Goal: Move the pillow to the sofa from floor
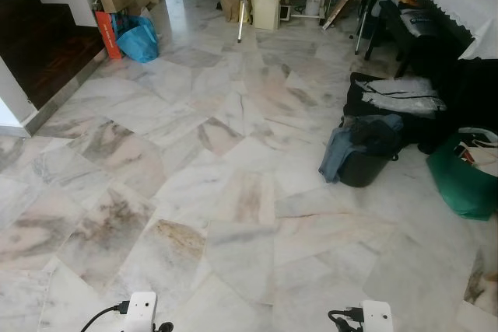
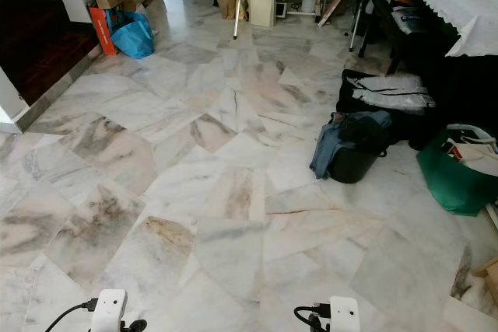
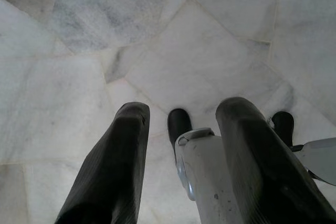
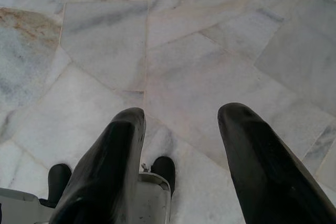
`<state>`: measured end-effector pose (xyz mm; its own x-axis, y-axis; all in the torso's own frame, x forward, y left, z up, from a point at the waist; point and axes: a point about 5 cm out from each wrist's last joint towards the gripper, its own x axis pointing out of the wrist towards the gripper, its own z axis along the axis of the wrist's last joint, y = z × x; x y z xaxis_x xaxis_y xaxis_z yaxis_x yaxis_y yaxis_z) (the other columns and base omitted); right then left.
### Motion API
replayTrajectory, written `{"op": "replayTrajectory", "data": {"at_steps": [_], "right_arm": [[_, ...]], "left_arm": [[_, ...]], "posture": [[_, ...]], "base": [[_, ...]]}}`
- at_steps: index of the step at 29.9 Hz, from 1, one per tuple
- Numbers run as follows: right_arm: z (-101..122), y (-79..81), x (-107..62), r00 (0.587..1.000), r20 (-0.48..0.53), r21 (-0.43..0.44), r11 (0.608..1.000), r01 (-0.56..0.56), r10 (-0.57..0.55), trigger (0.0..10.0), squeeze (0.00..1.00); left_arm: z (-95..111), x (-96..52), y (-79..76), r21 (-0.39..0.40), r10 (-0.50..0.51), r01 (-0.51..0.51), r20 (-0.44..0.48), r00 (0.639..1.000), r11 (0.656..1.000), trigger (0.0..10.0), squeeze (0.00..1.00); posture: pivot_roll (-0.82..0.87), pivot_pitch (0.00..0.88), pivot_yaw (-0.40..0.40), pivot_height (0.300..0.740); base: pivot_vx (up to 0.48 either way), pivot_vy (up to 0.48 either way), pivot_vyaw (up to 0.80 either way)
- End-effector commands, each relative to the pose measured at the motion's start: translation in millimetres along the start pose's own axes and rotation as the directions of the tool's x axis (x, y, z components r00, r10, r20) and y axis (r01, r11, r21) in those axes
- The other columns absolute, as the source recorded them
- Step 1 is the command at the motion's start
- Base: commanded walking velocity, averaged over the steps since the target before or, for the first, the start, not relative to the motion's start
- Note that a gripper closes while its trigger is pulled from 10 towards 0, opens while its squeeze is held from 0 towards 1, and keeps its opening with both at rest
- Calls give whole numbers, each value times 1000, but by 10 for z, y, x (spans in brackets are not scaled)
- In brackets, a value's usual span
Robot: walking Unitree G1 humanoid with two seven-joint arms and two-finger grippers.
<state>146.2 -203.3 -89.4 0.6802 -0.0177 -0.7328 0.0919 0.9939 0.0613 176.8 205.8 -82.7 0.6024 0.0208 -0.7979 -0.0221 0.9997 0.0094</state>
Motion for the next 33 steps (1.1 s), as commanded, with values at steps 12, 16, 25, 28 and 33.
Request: {"op": "replayTrajectory", "data": {"at_steps": [12,16,25,28,33], "right_arm": [[-590,-1174,-713,943,-294,179,961,213,-154,10000,0],[-590,-1174,-713,943,-294,179,961,213,-154,10000,0],[-590,-1174,-713,943,-294,179,961,213,-154,10000,0],[-590,-1174,-713,943,-294,179,961,213,-154,10000,0],[-593,-1166,-711,943,-297,152,967,205,-153,10000,0]], "left_arm": [[-320,-103,157,163,-2,23,-133,991,986,10000,0],[-320,-103,157,163,-2,23,-133,991,986,10000,0],[-320,-103,157,163,-2,23,-133,991,986,10000,0],[-320,-103,157,163,-2,23,-133,991,986,10000,0],[-330,-115,186,190,8,16,-122,992,982,10000,0]], "posture": [[49,0,-62,740],[49,0,-62,740],[49,0,-62,740],[49,0,-62,740],[47,0,-53,740]], "base": [[0,0,0],[0,0,0],[0,0,0],[0,0,0],[0,0,0]]}}
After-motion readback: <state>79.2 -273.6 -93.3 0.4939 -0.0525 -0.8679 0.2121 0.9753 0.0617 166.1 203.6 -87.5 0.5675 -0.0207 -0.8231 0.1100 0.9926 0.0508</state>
